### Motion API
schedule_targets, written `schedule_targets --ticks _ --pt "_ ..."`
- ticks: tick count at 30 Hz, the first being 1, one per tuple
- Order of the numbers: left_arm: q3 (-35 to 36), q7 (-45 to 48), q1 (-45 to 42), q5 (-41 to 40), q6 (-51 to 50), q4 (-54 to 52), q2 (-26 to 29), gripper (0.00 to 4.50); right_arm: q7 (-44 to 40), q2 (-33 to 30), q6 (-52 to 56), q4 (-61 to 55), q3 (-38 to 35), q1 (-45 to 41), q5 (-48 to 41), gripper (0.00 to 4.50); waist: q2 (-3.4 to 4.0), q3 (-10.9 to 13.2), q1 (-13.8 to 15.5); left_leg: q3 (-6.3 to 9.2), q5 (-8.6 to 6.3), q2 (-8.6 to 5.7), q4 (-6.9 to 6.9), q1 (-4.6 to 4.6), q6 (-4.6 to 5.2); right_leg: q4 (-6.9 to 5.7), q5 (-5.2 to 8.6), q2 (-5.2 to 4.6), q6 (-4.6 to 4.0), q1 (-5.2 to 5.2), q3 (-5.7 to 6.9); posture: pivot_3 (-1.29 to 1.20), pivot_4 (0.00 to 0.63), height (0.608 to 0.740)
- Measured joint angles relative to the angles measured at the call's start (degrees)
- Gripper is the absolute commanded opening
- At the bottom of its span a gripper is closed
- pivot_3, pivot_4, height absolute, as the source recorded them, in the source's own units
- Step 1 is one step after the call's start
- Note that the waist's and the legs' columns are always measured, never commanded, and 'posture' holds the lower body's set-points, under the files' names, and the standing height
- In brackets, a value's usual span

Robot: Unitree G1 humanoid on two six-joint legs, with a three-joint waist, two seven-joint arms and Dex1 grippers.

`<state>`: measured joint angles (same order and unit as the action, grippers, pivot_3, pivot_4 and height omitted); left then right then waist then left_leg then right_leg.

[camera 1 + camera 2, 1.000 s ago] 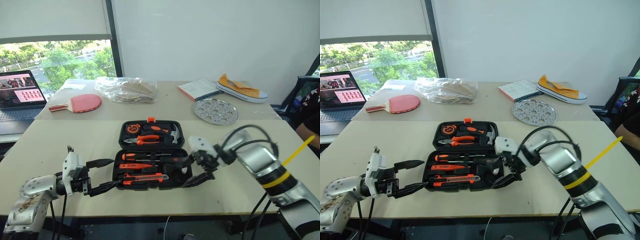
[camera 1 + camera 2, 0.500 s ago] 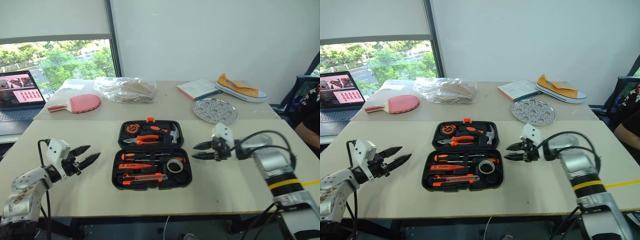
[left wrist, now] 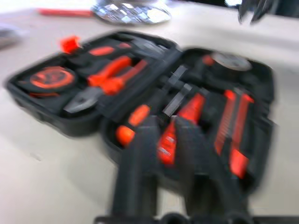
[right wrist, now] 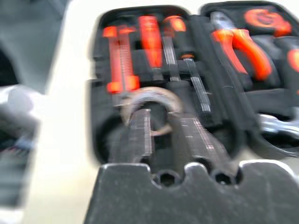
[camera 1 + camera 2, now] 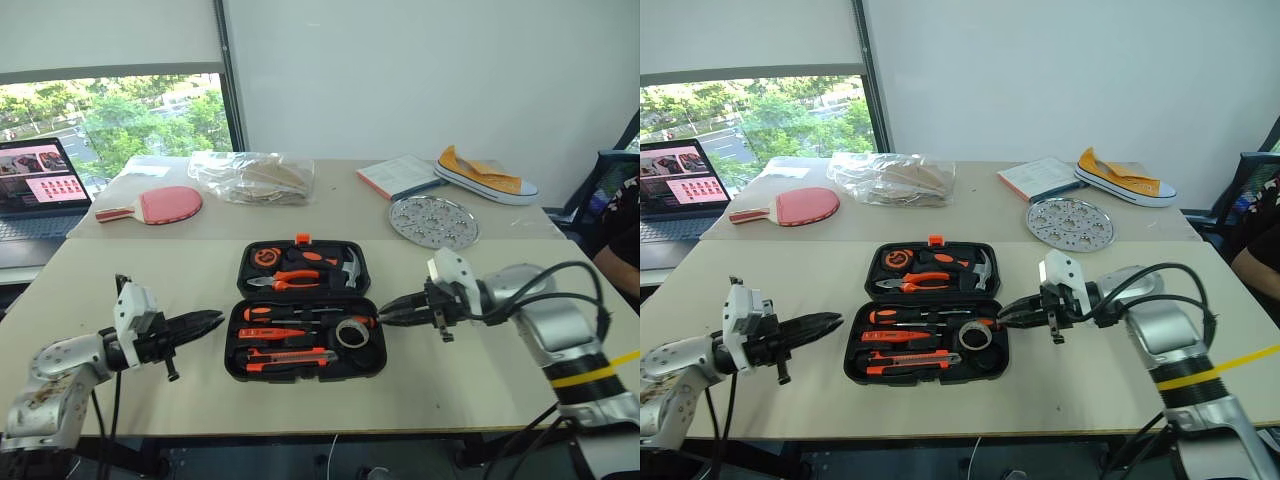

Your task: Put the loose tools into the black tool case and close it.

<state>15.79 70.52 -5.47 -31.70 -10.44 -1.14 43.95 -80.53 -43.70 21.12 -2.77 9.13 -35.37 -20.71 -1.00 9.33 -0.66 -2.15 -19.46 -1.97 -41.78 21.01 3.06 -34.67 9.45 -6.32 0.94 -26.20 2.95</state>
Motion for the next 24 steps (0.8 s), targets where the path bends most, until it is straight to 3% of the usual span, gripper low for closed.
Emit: schedule_targets --ticks 7,11,15,24 --pt "-1.7 4.5 1.9 0.3 1.7 -1.9 1.3 4.42 2.8 -0.6 4.5 -7.9 8.5 0.5 5.5 4.44 -0.01 0.0 0.0 -0.03 0.01 -0.05 -0.05 -0.08 0.00 -0.22 -0.01 -0.05 -0.02 -0.02 -0.09 0.00 0.150 0.740" --pt "-2.3 5.3 2.0 0.7 2.8 -1.9 1.1 4.42 4.0 -0.2 3.0 -5.9 11.9 -0.1 10.0 4.44 -0.01 0.0 0.1 -0.03 0.01 -0.10 -0.05 -0.07 0.00 -0.21 -0.01 -0.08 -0.02 -0.03 -0.08 0.00 0.150 0.740" --pt "-3.3 5.3 2.0 0.8 2.9 -1.9 0.7 4.50 5.0 2.2 2.1 -2.9 13.2 -3.0 12.8 3.36 -0.01 0.0 0.0 -0.03 0.01 -0.08 -0.04 -0.07 0.00 -0.21 -0.01 -0.03 -0.02 -0.04 -0.08 0.00 0.150 0.740" --pt "-3.1 6.5 3.9 0.8 5.0 -0.5 0.6 4.50 4.1 4.4 1.3 -0.2 14.9 -4.3 14.9 0.25 -0.01 0.0 -0.1 -0.03 0.00 -0.05 -0.04 -0.01 0.01 -0.22 -0.01 0.02 -0.02 -0.04 -0.04 0.00 0.150 0.740"
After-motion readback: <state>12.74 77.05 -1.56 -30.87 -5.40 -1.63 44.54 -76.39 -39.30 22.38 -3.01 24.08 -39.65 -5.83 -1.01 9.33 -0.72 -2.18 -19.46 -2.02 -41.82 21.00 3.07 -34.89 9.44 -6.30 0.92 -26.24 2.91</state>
